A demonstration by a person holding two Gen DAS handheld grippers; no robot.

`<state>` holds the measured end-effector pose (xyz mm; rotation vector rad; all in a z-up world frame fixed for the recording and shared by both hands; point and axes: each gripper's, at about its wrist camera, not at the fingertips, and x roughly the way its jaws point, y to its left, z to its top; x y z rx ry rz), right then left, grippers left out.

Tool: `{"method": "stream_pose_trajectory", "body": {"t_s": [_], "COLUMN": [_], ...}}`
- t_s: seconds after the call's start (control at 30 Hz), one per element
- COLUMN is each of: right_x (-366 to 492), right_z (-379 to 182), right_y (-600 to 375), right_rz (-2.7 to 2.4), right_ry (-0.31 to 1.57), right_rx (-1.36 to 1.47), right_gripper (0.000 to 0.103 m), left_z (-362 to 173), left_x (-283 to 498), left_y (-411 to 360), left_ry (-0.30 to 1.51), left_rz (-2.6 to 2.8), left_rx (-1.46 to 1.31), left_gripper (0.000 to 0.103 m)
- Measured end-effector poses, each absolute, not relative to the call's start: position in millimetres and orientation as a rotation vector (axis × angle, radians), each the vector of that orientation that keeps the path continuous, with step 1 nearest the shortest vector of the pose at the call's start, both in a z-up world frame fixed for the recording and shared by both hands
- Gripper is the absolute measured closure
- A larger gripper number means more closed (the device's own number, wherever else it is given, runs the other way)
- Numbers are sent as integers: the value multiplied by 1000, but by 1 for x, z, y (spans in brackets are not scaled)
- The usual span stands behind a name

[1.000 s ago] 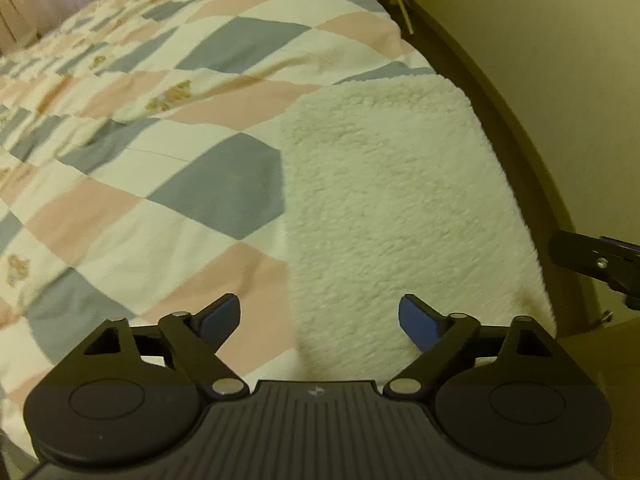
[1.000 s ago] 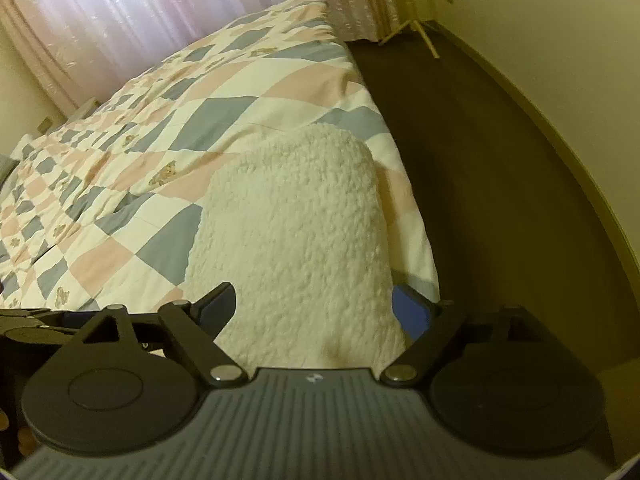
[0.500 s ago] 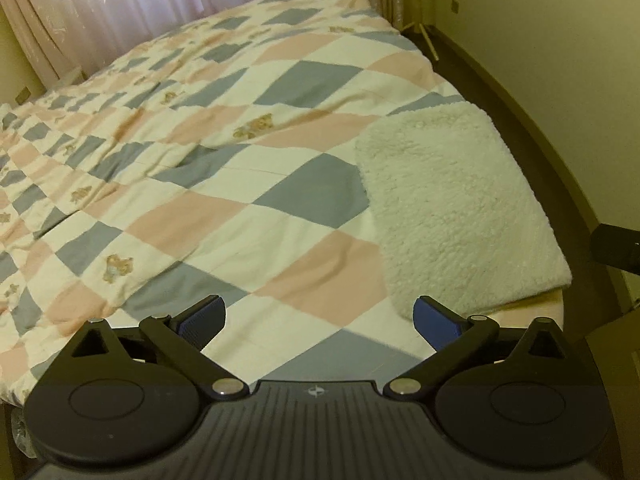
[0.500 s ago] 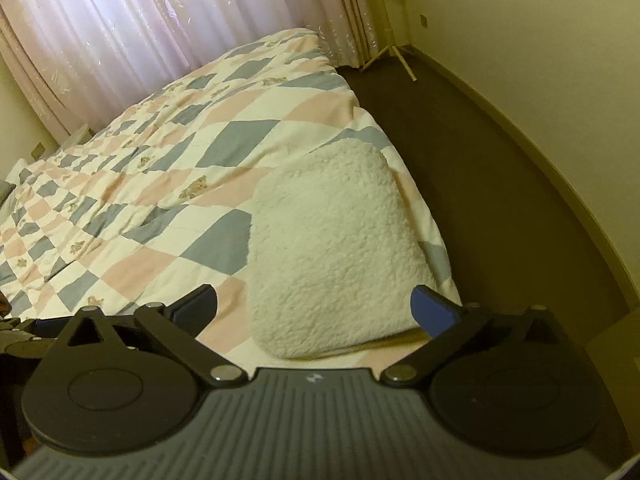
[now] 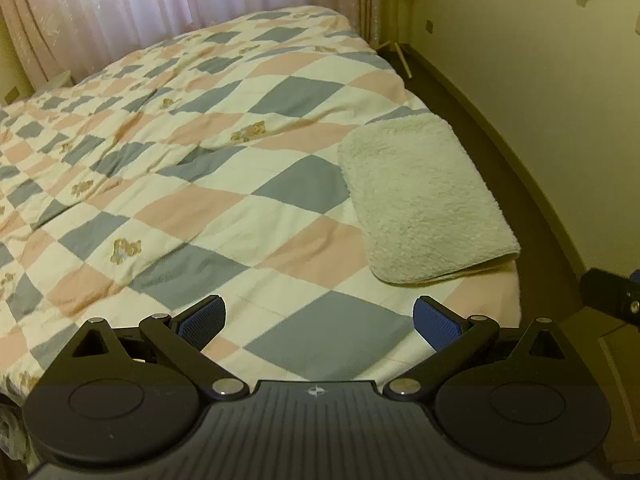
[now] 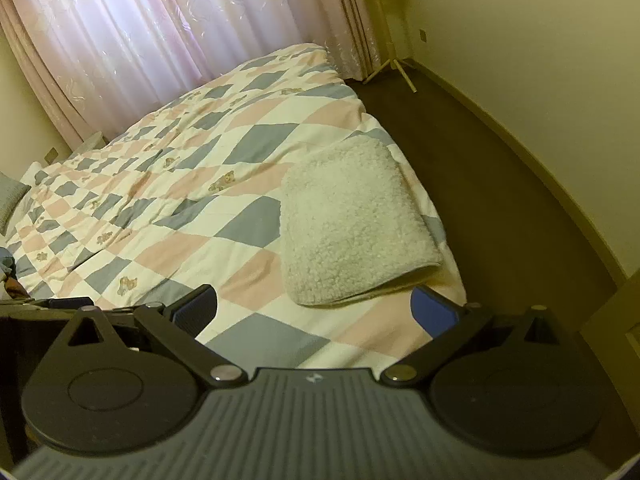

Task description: Fold clothes

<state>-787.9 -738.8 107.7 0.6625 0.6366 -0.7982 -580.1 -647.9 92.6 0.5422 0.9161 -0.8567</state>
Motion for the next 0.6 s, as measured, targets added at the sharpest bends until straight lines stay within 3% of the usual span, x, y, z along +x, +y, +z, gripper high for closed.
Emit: {"method": "stream_pose_trajectory", "body": {"t_s": [0.6], "right_x": [-800], "right_z": [144], "right_y": [-743], "right_rz": [-886], "right_ry": [685], "right_rx": [506], "right_gripper": [1], "left_z": [124], "left_x": [-622], "left_y": [-658], "left_ry": [867], "left_rz": [-850], "left_rx": [535], "left_gripper": [0]}}
